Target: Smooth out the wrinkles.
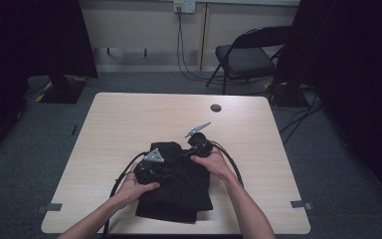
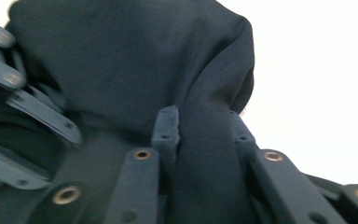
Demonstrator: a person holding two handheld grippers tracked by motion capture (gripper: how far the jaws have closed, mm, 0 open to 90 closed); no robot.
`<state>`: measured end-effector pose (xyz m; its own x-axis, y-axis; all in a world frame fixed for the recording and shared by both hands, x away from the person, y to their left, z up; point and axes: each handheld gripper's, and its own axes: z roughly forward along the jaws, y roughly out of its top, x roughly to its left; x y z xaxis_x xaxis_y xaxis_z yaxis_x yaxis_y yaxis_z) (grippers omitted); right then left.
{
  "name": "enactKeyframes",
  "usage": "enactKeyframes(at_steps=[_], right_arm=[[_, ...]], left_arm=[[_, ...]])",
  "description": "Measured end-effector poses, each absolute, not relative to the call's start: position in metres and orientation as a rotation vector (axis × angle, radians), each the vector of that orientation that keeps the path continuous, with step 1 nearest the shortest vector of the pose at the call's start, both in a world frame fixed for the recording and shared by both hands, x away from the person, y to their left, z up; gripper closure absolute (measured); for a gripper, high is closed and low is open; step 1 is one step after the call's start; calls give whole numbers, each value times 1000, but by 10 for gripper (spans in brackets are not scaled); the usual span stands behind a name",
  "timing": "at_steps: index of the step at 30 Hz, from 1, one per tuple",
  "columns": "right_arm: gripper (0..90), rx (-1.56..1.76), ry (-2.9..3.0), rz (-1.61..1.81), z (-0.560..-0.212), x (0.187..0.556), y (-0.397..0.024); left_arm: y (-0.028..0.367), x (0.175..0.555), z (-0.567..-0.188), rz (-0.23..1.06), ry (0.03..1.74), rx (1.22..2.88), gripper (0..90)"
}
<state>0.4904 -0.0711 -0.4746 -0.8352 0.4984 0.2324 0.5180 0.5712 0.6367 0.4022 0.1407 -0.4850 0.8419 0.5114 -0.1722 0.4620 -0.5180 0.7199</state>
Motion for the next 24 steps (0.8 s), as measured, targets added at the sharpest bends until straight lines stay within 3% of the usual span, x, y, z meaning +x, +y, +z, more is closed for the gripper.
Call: enactKeyframes(at_steps=[10, 15, 19, 22, 24], right_arm=[[767, -781, -2784, -1294, -438, 462, -81], [770, -719, -2782, -1339, -430, 444, -81], [776, -691, -2771, -1360, -430, 431, -86], [781, -739, -2759, -1385, -429, 435, -92], [783, -790, -2742, -1412, -429, 445, -98]], left_arm=[[126, 397, -490, 134, 740, 2141, 705], [122, 392, -490, 198, 724, 2133, 715], [124, 392, -490, 178, 695, 2132, 714], [126, 393, -483, 135, 683, 2126, 648], [128, 387, -469, 157, 674, 2100, 543]])
